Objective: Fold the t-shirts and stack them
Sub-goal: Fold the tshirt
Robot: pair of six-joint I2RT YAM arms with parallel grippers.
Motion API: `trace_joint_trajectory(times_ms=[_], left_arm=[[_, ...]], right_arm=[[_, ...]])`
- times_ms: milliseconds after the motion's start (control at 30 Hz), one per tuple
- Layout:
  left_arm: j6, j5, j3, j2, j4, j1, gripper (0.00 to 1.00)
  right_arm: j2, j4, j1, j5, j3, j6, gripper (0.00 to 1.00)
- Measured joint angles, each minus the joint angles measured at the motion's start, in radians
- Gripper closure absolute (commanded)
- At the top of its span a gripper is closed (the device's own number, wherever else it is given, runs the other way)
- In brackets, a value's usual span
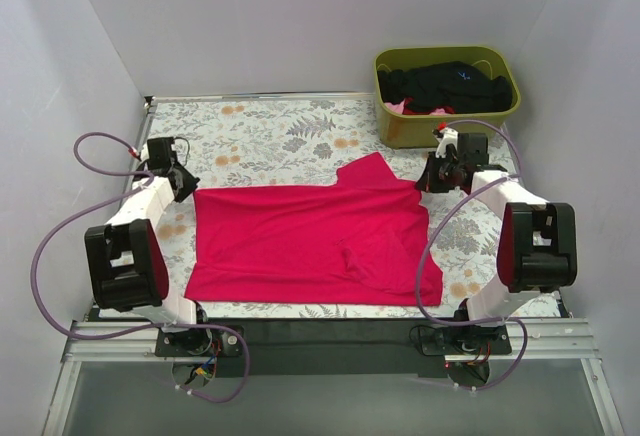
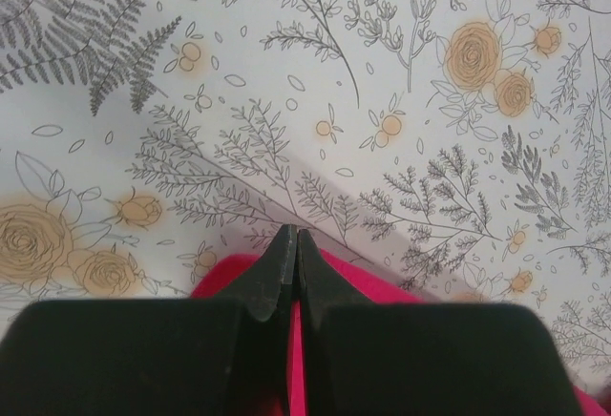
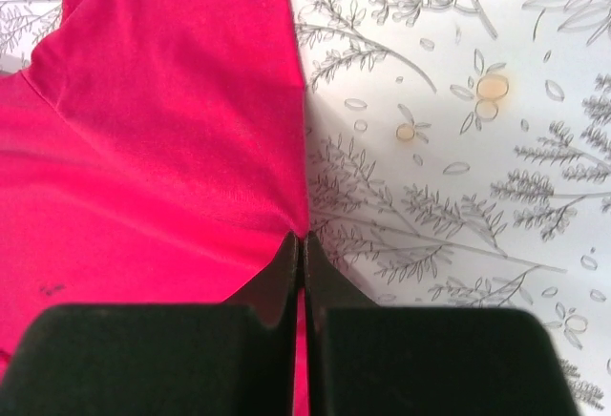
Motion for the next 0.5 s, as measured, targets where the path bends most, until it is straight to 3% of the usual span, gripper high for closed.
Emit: trace_joint_trajectory(times_ms=[500], left_arm=[[-0.033,0.011,-0.019,-0.106,-0.108,0.042,1.00]], right_arm=[[-0.131,-0.015,-0.005,-0.032,-0.100,0.032,0.99]])
